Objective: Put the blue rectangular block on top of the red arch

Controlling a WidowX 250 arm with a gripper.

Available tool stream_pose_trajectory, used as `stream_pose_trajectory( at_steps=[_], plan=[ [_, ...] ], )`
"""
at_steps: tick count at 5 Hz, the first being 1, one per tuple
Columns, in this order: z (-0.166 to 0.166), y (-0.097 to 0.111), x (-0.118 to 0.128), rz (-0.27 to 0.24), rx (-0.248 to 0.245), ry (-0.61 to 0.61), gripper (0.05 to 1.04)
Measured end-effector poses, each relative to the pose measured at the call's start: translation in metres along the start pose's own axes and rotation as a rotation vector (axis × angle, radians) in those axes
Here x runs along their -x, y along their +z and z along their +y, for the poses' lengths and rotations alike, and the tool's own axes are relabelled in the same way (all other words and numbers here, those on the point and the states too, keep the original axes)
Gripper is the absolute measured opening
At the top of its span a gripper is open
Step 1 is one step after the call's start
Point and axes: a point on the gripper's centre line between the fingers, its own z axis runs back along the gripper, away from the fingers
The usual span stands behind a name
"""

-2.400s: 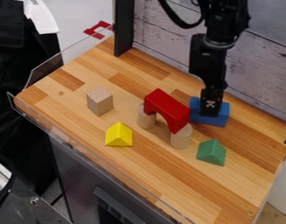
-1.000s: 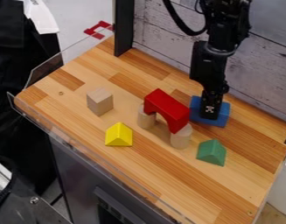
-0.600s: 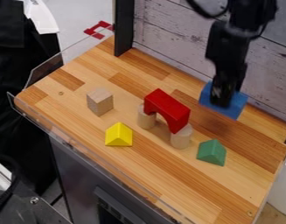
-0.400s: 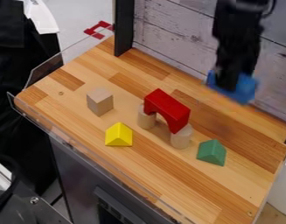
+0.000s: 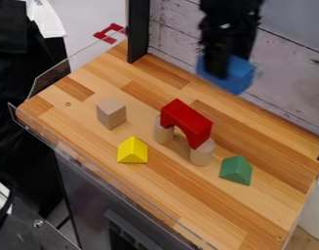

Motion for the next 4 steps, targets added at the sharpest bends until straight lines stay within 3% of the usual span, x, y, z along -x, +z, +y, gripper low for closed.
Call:
stream_pose_trajectory(
  at_steps=[3, 4],
  plan=[
    [0.012, -0.009, -0.017, 0.022, -0.001, -0.016, 0.562],
    [0.011, -0.022, -0.019, 0.028, -0.034, -0.042, 0.562]
  ],
)
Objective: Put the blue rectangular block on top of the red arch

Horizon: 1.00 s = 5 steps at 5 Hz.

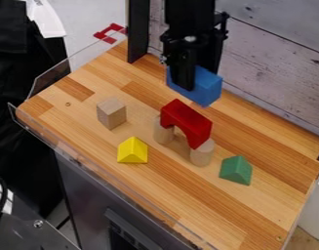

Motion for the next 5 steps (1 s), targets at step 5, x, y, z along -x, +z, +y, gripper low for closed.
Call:
stream_pose_trajectory(
  at_steps=[5],
  plan=[
    [0.014, -0.020, 0.001, 0.020, -0.065, 0.006, 0.562]
  ],
)
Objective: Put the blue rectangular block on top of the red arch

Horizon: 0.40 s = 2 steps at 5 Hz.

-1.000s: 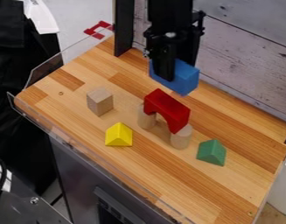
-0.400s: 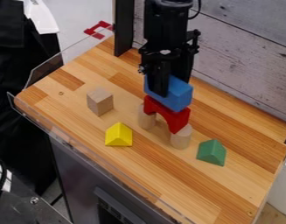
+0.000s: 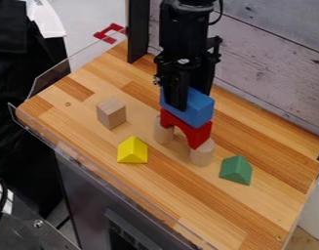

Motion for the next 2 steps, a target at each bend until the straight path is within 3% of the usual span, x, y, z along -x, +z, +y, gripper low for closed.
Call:
stream_pose_trajectory(
  at_steps=[2],
  plan=[
    [-0.0072, -0.0042, 0.0022, -0.003, -0.007, -0.011, 0.613]
  ],
)
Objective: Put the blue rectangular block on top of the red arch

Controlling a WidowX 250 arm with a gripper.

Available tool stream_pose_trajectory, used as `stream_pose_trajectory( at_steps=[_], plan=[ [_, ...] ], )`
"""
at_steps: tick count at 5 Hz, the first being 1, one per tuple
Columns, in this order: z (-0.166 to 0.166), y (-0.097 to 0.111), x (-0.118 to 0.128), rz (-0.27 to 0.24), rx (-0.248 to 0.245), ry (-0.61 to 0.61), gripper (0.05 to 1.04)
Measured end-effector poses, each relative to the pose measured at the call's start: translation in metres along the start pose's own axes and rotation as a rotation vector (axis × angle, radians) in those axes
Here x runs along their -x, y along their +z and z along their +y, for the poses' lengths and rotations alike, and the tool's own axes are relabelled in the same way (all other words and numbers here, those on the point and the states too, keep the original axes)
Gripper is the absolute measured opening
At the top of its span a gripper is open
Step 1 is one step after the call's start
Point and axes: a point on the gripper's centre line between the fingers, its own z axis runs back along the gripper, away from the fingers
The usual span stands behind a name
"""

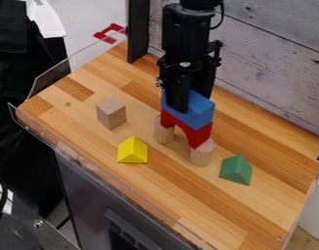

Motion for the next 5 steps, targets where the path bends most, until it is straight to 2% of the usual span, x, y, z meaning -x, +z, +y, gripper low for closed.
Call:
stream_pose_trajectory(
  at_steps=[1, 2, 3, 4, 5],
  plan=[
    [-0.001, -0.002, -0.001, -0.006, 0.003, 0.029, 0.909],
    [-0.001, -0.001, -0.002, -0.005, 0.006, 0.050, 1.002],
    [0.002, 0.014, -0.004, -0.017, 0.039, 0.058, 0.999],
    [-0.006, 0.047, -0.009, -0.067, 0.099, 0.039, 0.999],
    [-0.008, 0.069, -0.022, -0.065, 0.127, 0.046, 0.999]
  ],
)
